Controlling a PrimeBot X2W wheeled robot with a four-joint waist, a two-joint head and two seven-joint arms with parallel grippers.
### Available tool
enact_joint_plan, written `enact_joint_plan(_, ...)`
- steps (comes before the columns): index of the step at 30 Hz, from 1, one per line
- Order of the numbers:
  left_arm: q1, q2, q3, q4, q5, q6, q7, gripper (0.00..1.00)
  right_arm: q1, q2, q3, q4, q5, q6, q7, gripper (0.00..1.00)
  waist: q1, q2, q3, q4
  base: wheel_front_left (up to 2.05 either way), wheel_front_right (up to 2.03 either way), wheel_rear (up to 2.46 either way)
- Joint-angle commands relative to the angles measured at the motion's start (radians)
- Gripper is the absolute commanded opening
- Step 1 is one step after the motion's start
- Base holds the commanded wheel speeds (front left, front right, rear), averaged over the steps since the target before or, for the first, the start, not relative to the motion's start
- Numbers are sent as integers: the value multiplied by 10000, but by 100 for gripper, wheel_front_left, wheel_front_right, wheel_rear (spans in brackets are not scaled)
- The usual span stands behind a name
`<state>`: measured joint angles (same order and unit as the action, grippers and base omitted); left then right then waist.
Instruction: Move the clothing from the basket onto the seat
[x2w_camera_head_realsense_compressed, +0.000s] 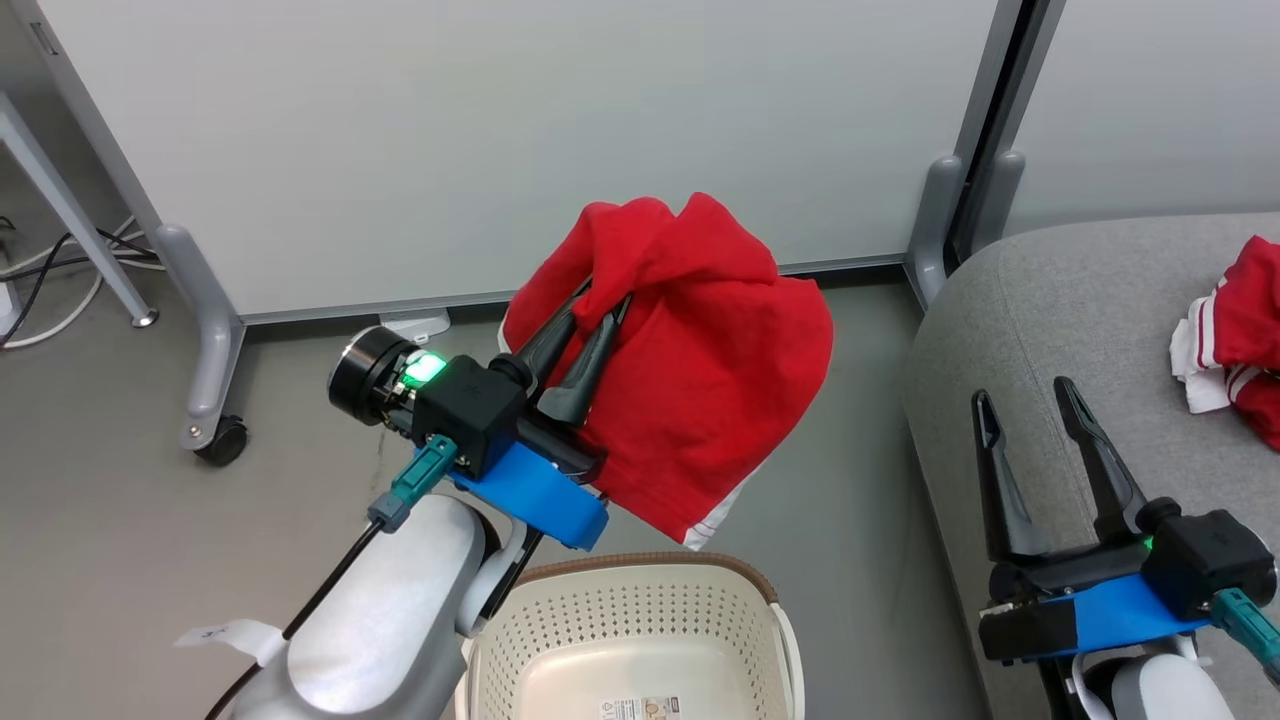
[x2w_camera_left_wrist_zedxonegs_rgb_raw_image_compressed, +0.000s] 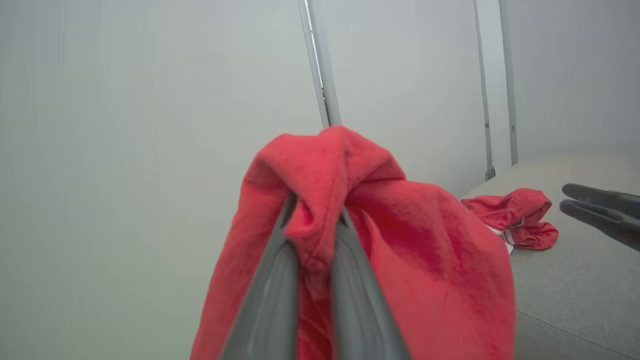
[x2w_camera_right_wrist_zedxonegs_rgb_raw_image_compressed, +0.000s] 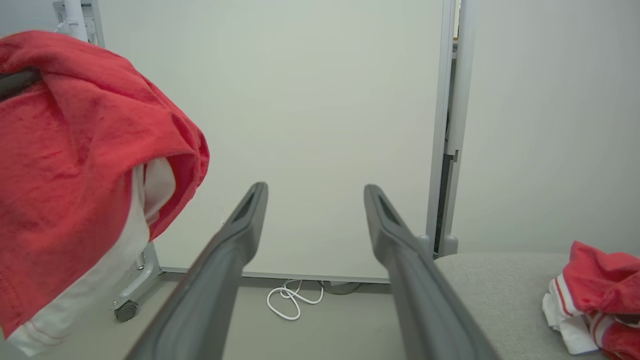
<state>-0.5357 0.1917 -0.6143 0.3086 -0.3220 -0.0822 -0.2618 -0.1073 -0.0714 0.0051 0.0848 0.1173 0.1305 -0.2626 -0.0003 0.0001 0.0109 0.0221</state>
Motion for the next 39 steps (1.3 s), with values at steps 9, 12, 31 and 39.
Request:
enact_joint_plan(9, 45, 96, 52, -586, 140, -154, -46, 0, 300, 115, 125, 73, 201, 5, -34, 100, 3, -1, -16, 70, 0, 0, 0)
enact_joint_plan(12, 72, 126, 102, -640, 193, -162, -46, 0, 266, 112, 473, 100, 273, 5, -34, 100, 3, -1, 10, 32, 0, 0, 0)
enact_joint_plan(31, -278, -401, -212, -722, 580, -378, -47, 0, -1347, -379, 3699, 1079, 1718, 5, -36, 100, 3, -1, 406, 514, 0, 0, 0)
enact_joint_plan(39, -337, -604, -443, -599, 644, -447, -47, 0, -2317, -384, 4185, 1394, 2304, 5, -34, 43, 3, -1, 489, 782, 0, 0, 0)
